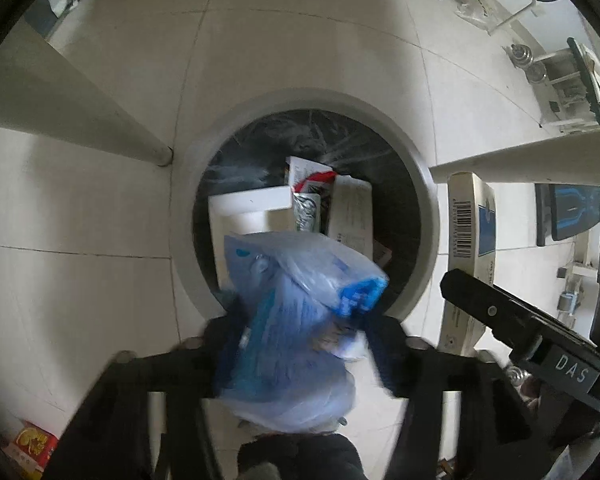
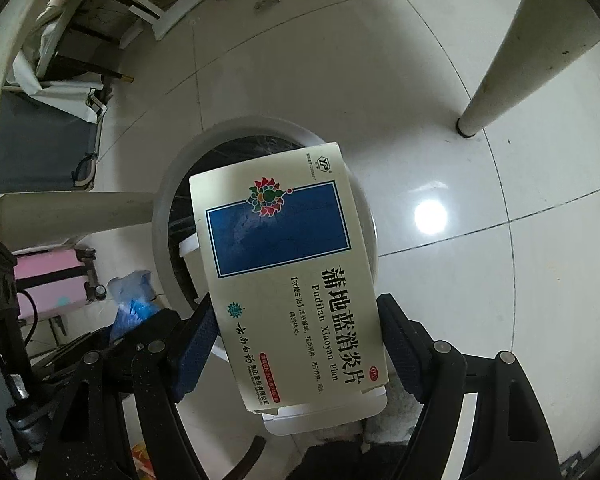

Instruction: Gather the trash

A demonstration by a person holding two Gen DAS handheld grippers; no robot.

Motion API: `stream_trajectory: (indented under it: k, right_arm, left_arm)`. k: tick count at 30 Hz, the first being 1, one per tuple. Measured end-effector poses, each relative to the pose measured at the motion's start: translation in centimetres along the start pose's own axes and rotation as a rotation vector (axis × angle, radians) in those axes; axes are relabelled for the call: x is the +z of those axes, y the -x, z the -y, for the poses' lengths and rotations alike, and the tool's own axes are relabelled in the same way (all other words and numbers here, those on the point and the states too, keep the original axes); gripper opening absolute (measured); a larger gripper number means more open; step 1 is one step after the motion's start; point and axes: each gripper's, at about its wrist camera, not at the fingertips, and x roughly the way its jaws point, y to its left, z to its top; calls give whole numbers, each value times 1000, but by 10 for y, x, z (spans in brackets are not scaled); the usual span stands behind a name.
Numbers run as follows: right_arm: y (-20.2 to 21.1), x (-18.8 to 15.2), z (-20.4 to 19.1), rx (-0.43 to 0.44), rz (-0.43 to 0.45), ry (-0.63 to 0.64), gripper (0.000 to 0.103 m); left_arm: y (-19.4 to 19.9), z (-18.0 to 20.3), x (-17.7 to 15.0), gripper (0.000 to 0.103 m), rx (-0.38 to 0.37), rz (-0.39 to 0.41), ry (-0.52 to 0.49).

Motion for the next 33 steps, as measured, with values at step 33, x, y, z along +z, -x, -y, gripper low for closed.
stream_trajectory:
  k: [33]
  right_arm:
    - [260, -108, -46, -192, 156, 138, 101]
  left_arm:
    - [239, 43, -120, 103, 118, 128, 48]
